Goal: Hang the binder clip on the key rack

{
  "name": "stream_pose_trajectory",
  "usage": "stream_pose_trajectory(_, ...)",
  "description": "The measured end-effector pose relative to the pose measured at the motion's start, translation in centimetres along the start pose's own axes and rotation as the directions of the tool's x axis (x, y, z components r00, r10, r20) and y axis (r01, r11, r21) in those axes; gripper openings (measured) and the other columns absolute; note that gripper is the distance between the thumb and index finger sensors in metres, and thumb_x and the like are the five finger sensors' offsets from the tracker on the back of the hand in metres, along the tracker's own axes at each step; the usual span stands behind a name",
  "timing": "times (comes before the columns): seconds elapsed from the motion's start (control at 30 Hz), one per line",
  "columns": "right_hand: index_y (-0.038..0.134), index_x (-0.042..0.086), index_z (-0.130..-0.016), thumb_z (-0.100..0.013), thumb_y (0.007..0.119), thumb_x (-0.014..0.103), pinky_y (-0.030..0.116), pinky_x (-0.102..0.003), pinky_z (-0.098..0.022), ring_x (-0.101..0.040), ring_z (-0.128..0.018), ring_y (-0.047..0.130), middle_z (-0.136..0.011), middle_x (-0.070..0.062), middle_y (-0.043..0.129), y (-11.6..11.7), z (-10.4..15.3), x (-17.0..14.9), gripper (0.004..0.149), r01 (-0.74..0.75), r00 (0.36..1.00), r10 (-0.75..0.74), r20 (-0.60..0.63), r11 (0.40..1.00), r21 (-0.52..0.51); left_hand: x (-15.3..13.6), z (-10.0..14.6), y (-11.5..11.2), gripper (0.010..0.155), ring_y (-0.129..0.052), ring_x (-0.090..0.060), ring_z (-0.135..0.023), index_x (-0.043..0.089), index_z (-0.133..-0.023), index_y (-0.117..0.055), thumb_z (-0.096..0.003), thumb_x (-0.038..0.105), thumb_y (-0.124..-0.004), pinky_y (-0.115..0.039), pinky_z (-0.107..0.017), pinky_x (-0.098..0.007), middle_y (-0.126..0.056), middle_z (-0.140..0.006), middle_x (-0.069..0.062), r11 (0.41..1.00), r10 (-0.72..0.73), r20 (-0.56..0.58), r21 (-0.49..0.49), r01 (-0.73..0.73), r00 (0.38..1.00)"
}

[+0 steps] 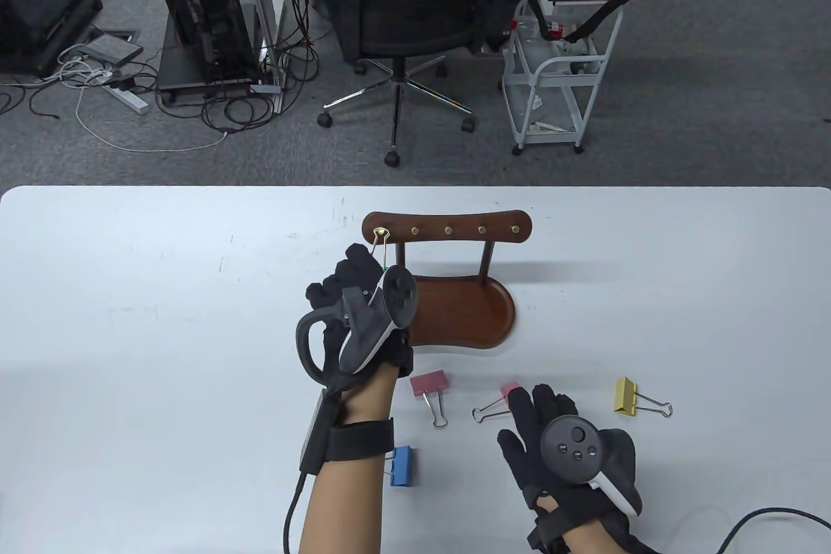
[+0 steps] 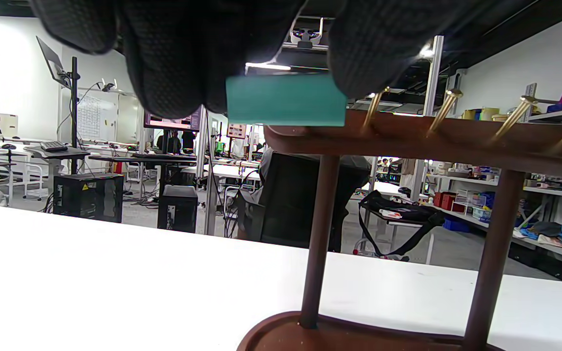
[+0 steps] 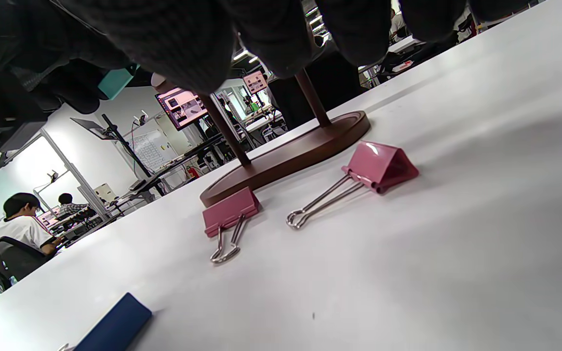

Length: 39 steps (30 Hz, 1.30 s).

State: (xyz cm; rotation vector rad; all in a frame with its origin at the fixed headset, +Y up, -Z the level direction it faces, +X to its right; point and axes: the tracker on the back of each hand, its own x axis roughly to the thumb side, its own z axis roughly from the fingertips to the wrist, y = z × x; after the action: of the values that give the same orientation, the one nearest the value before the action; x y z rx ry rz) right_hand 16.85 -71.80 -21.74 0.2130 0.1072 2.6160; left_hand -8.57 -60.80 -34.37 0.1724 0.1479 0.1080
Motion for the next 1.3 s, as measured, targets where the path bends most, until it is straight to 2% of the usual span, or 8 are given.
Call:
stream_pose_trajectory(0.47, 0.056, 0.002, -0.113, -0.056, 0.073, 0.039, 0.043, -0.076, -0.062, -0.068, -0.094, 0.042, -0.112, -0.042, 0.048, 0.0, 0.0, 0.0, 0.07, 0.002, 1.0, -0.002, -0.001, 1.0, 0.002, 0.1, -0.9, -1.2, 0.08, -0.085, -0.054, -0.086, -0.007, -0.113, -0.054, -0.0564, 0.043, -0.082, -0.058, -0.069, -0.074, -0.075, -0.105, -0.031, 1.0, -0.02, -0.013, -0.016, 0.02, 1.0)
stream_pose_trajectory(0.93, 0.056, 0.001, -0.113, -0.057, 0.073, 0.039, 0.043, -0.076, -0.062, -0.069, -0.094, 0.043, -0.112, -0.042, 0.048, 0.1, 0.0, 0.0, 0.07, 0.006, 1.0, -0.006, 0.001, 1.0, 0.007, 0.6, -2.6, -4.2, 0.082, -0.085, -0.053, -0.086, -0.008, -0.114, -0.052, -0.0566, 0.044, -0.081, -0.058, -0.069, -0.074, -0.074, -0.105, -0.031, 0.997, -0.046, -0.042, -0.067, 0.043, 0.998)
stream_pose_trajectory(1.3, 0.056, 0.001, -0.113, -0.057, 0.072, 0.039, 0.043, -0.076, -0.062, -0.069, -0.094, 0.043, -0.112, -0.042, 0.049, 0.2, -0.1, 0.1, 0.07, 0.011, 1.0, -0.011, 0.003, 1.0, 0.019, 0.6, -3.0, -5.2, 0.083, -0.084, -0.053, -0.087, -0.007, -0.114, -0.05, -0.0573, 0.046, -0.079, -0.057, -0.069, -0.074, -0.073, -0.106, -0.03, 0.996, -0.048, -0.044, -0.082, 0.044, 0.998)
